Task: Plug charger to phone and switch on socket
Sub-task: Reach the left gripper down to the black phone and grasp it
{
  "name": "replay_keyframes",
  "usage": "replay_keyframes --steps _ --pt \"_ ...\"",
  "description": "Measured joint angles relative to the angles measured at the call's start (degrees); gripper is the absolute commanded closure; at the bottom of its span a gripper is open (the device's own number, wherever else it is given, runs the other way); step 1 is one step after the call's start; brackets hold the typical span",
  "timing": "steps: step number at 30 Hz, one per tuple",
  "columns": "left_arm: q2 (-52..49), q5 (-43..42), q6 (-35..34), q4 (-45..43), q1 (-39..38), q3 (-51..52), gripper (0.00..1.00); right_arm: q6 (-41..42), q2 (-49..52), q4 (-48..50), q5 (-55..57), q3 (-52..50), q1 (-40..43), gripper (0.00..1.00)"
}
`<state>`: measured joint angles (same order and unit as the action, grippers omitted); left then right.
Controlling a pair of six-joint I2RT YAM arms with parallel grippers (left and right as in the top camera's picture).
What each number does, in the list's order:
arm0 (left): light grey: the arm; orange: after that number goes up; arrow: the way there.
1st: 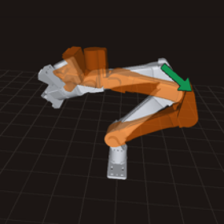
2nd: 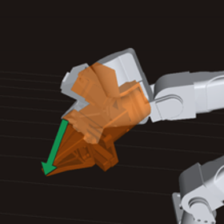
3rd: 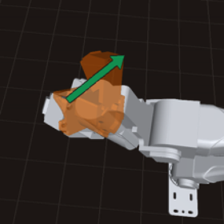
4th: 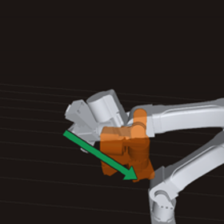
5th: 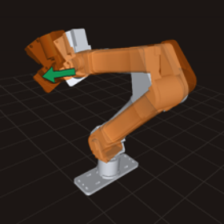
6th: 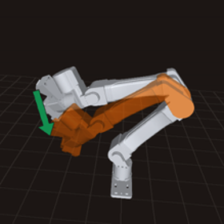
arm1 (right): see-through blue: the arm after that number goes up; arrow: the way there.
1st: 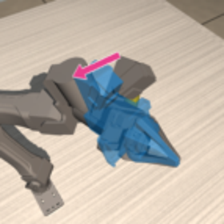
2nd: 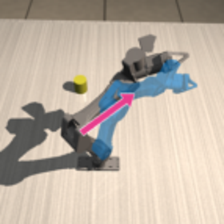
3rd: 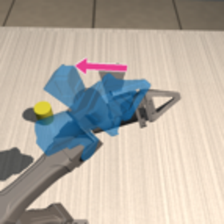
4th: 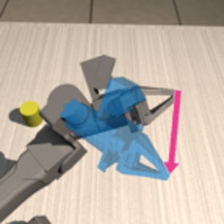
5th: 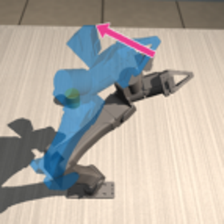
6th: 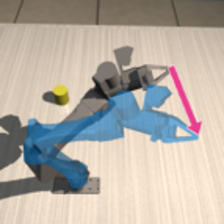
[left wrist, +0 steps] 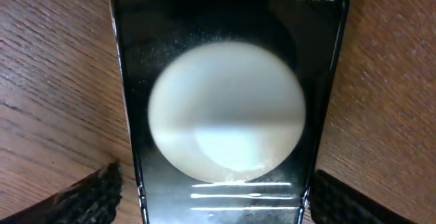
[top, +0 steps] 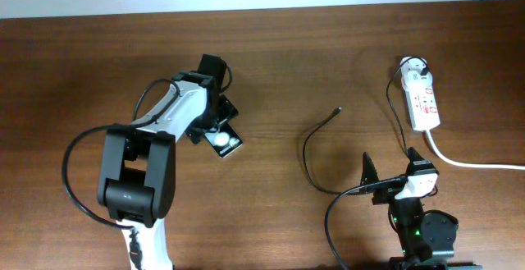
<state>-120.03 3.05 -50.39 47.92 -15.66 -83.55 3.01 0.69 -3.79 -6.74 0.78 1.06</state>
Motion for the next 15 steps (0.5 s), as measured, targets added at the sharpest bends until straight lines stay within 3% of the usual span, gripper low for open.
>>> replay_keyframes --steps 2,6,9,15 --pt "-0.1 0.0 0.0 0.1 0.0 -0.1 0.3 0.0 0.0 0.0 0.0 0.0 0.0 0.01" --pt "-0.2 0.0 0.3 0.3 0.0 -0.2 0.35 0.0 0.0 0.0 0.0 0.0 0.0 0.01" --pt "-0.2 -0.3 1.9 0.6 0.0 -0.4 0.3 0.0 0.0 0.0 0.0 0.0 0.0 0.01" --pt "-0.2 -0.9 7.3 0.8 0.0 -0.4 0.3 0.0 0.0 0.0 0.0 0.0 0.0 0.01"
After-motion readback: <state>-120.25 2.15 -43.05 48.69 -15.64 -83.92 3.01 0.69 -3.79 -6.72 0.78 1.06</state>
